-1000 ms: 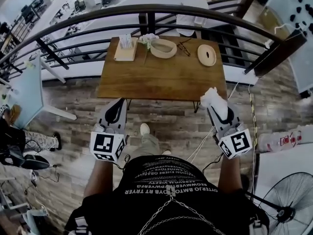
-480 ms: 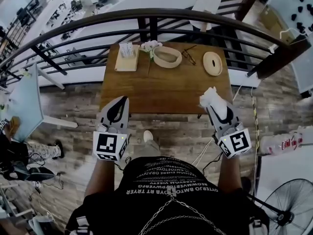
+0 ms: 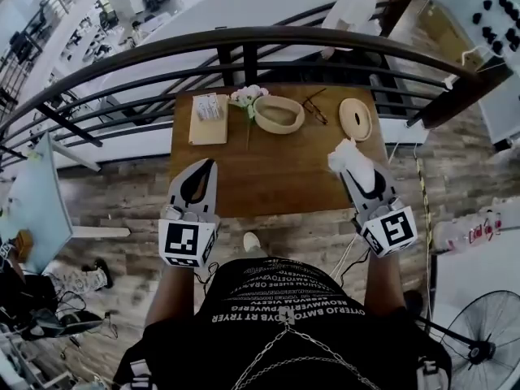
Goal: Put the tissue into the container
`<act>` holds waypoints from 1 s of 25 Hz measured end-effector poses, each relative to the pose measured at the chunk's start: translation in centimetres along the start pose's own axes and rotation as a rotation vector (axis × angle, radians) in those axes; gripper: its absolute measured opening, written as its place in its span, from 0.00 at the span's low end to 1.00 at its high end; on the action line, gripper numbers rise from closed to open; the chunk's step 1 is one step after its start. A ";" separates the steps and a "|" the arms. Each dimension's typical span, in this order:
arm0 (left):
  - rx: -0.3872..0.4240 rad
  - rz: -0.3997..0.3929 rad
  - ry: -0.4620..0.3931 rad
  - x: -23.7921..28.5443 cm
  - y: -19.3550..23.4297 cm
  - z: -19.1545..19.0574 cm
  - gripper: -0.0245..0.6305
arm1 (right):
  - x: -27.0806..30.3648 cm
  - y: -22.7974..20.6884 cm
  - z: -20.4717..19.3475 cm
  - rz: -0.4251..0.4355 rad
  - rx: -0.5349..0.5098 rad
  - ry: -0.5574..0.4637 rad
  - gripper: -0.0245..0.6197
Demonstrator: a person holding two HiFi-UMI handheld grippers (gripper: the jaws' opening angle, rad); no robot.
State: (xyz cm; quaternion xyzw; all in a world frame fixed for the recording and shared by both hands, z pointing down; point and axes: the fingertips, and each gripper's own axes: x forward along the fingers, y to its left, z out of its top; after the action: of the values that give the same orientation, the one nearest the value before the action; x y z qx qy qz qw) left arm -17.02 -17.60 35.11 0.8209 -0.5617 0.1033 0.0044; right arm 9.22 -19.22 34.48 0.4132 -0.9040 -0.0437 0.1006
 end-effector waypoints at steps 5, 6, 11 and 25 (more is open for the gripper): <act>-0.001 -0.035 -0.012 2.7 3.0 0.1 0.08 | 3.4 -0.8 1.1 -0.039 -0.021 0.005 0.23; 0.002 -0.044 -0.010 3.2 3.4 0.0 0.08 | 3.9 -1.1 1.2 -0.049 -0.024 0.008 0.23; 0.007 -0.072 -0.002 5.8 4.4 -0.5 0.08 | 5.8 -2.8 0.3 -0.083 -0.023 0.050 0.23; 0.025 -0.044 0.047 15.8 5.2 -0.8 0.08 | 15.6 -10.8 -10.1 -0.016 0.072 0.197 0.23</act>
State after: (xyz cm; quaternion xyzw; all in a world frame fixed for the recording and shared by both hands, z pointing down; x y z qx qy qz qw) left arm -16.43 -33.95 38.12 0.8304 -0.5419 0.1292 0.0095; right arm 9.44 -38.02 44.86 0.4263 -0.8873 0.0290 0.1737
